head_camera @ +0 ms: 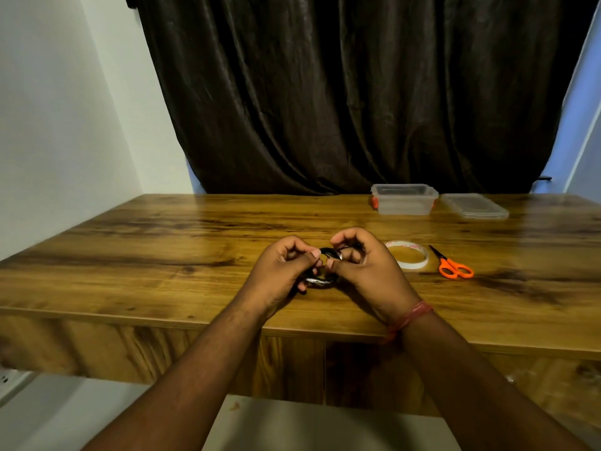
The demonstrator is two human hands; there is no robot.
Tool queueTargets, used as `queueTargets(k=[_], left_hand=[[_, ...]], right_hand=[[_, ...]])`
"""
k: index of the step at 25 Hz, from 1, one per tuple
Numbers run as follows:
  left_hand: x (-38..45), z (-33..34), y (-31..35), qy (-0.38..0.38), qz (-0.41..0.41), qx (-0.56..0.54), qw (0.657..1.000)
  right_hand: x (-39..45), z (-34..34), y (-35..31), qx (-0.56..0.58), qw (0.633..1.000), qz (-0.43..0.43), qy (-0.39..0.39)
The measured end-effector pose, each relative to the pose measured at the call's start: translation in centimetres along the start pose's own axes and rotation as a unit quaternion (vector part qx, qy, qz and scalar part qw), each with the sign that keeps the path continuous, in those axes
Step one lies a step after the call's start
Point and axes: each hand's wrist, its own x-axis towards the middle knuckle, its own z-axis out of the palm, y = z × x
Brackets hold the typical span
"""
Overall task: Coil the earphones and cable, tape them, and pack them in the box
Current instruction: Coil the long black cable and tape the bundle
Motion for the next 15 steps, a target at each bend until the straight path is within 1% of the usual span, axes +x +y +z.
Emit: queueTargets(k=[2, 4, 9, 12, 15], left_hand=[[0.07, 0.01, 0.01, -0.002, -0.005, -0.004, 1.000], [0.19, -0.01, -0.03, -0.006, -0.007, -0.011, 1.000], [0.24, 0.07, -0.13, -0.038, -0.013, -0.021, 0.999], [0.21, -0.10, -0.29, -0.052, -0.016, -0.038, 0.998], [0.13, -0.13, -0.19, -0.056, -0.012, -0.039, 0.998]], right_hand=[[-0.02, -0.17, 0.15, -0.005, 1.000, -0.007, -0.011], [0.00, -0.21, 0.27, -0.033, 0.999, -0.014, -0.010], [0.09, -0.07, -0.10, -0.023, 0.999, -0.013, 0.030], [0.04, -0.08, -0.06, -0.072, 0.996, -0.037, 0.045], [-0.09, -0.02, -0.03, -0.110, 0.992, -0.052, 0.035]])
